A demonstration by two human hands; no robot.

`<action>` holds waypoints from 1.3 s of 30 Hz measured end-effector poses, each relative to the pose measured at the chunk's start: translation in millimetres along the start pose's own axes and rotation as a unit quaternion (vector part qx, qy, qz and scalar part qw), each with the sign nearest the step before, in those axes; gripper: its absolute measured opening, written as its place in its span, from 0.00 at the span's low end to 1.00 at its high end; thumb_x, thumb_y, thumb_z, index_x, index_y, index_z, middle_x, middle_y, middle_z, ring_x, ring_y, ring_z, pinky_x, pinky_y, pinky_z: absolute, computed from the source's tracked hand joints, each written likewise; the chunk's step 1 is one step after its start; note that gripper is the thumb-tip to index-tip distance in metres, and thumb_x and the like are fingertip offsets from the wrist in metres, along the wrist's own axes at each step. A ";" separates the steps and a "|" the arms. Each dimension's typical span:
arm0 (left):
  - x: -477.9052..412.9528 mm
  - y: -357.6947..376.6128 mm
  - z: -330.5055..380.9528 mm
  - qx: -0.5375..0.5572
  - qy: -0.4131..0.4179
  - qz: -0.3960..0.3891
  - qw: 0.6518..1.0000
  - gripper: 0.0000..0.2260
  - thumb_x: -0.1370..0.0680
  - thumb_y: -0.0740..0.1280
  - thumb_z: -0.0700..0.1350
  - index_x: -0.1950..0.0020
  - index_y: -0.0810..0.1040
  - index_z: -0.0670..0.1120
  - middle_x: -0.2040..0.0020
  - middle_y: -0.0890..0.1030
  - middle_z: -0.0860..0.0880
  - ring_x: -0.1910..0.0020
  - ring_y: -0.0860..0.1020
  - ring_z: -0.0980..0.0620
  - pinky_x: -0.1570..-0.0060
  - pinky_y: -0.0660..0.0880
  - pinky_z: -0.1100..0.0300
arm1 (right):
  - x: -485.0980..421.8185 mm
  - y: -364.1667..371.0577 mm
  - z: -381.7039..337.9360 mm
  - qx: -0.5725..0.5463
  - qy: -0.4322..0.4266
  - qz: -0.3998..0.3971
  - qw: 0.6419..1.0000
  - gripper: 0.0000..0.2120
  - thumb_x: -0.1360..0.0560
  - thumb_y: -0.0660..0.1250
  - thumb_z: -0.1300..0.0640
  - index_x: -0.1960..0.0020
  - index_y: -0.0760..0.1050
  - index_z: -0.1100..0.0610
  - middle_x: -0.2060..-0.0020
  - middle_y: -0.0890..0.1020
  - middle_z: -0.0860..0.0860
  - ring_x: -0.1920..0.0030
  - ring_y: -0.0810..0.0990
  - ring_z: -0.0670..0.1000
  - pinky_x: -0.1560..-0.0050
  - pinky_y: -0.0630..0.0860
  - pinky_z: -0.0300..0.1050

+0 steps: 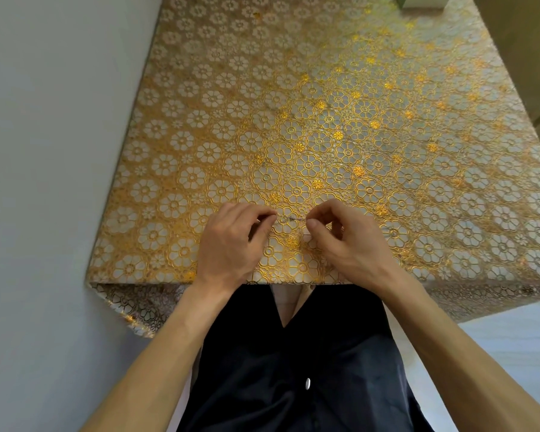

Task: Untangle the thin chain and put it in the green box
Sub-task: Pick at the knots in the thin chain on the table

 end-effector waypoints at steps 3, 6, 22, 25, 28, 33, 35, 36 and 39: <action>-0.5 -1.5 -0.5 0.020 -0.020 0.002 1.000 0.10 0.20 0.67 0.51 0.46 0.83 0.47 0.52 0.84 0.53 0.52 0.78 0.52 0.51 0.75 0.55 | 0.8 -6.0 1.4 0.004 0.005 -0.011 1.000 0.02 0.21 0.69 0.55 0.50 0.80 0.51 0.61 0.81 0.40 0.69 0.74 0.42 0.64 0.68 0.32; 0.1 -1.2 -0.3 0.015 -0.016 0.004 1.000 0.09 0.20 0.68 0.50 0.46 0.83 0.47 0.52 0.84 0.53 0.52 0.78 0.51 0.52 0.76 0.53 | 3.4 -8.8 2.7 0.024 -0.003 -0.016 1.000 0.01 0.22 0.70 0.56 0.51 0.80 0.51 0.62 0.80 0.40 0.67 0.74 0.41 0.63 0.67 0.30; 7.6 -2.3 -4.8 -0.030 0.073 -0.009 0.997 0.07 0.22 0.72 0.47 0.47 0.85 0.46 0.53 0.84 0.49 0.54 0.79 0.46 0.56 0.76 0.48 | 23.9 -9.7 21.2 0.127 -0.039 0.046 0.990 0.05 0.25 0.73 0.51 0.50 0.81 0.50 0.57 0.79 0.45 0.53 0.76 0.49 0.52 0.75 0.47; 11.6 -7.4 -5.7 -0.034 0.073 -0.016 0.997 0.06 0.22 0.72 0.46 0.47 0.85 0.46 0.52 0.83 0.49 0.53 0.79 0.47 0.53 0.76 0.51 | 28.4 -11.5 24.8 0.087 -0.024 0.052 0.995 0.05 0.25 0.74 0.53 0.50 0.82 0.51 0.57 0.79 0.45 0.56 0.76 0.46 0.52 0.75 0.45; 12.9 -11.1 -6.0 -0.052 0.058 -0.015 0.997 0.05 0.23 0.72 0.46 0.49 0.85 0.46 0.52 0.83 0.50 0.53 0.78 0.48 0.54 0.76 0.51 | 31.0 -12.2 25.3 0.069 -0.016 0.058 0.996 0.03 0.24 0.72 0.56 0.50 0.83 0.51 0.55 0.80 0.46 0.55 0.78 0.45 0.51 0.75 0.42; 13.9 -12.0 2.8 -0.063 0.040 -0.046 0.996 0.06 0.25 0.71 0.48 0.51 0.83 0.48 0.51 0.82 0.51 0.51 0.77 0.48 0.51 0.75 0.50 | 37.7 -9.7 22.1 0.045 -0.006 0.077 0.996 0.03 0.24 0.73 0.56 0.52 0.82 0.50 0.54 0.79 0.45 0.58 0.77 0.44 0.54 0.72 0.36; 11.9 -13.0 9.7 -0.063 0.025 -0.044 0.997 0.09 0.25 0.70 0.49 0.48 0.83 0.49 0.50 0.82 0.51 0.50 0.76 0.49 0.50 0.73 0.54 | 40.2 -6.9 24.6 0.058 -0.008 0.078 0.995 0.03 0.25 0.73 0.56 0.52 0.83 0.50 0.53 0.79 0.46 0.56 0.77 0.45 0.53 0.74 0.38; 9.3 -13.1 13.5 -0.059 0.023 -0.042 0.997 0.09 0.24 0.69 0.50 0.47 0.83 0.49 0.50 0.82 0.51 0.49 0.76 0.50 0.50 0.73 0.54 | 41.2 -5.6 26.2 0.062 -0.012 0.079 0.995 0.03 0.25 0.73 0.56 0.52 0.83 0.51 0.53 0.79 0.47 0.54 0.78 0.46 0.52 0.75 0.40; -2.7 -8.1 21.4 -0.034 0.034 -0.064 0.997 0.08 0.23 0.70 0.49 0.46 0.84 0.50 0.50 0.81 0.51 0.48 0.77 0.49 0.49 0.74 0.53 | 42.9 -2.2 30.0 0.056 -0.022 0.093 0.994 0.04 0.26 0.73 0.55 0.52 0.83 0.51 0.51 0.80 0.47 0.51 0.79 0.48 0.50 0.77 0.45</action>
Point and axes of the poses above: each hand's wrist, its own x-axis away from the middle knuckle, its own y-axis out of the palm, z = x × y, the point moved 2 cm from there along -x, towards the middle knuckle
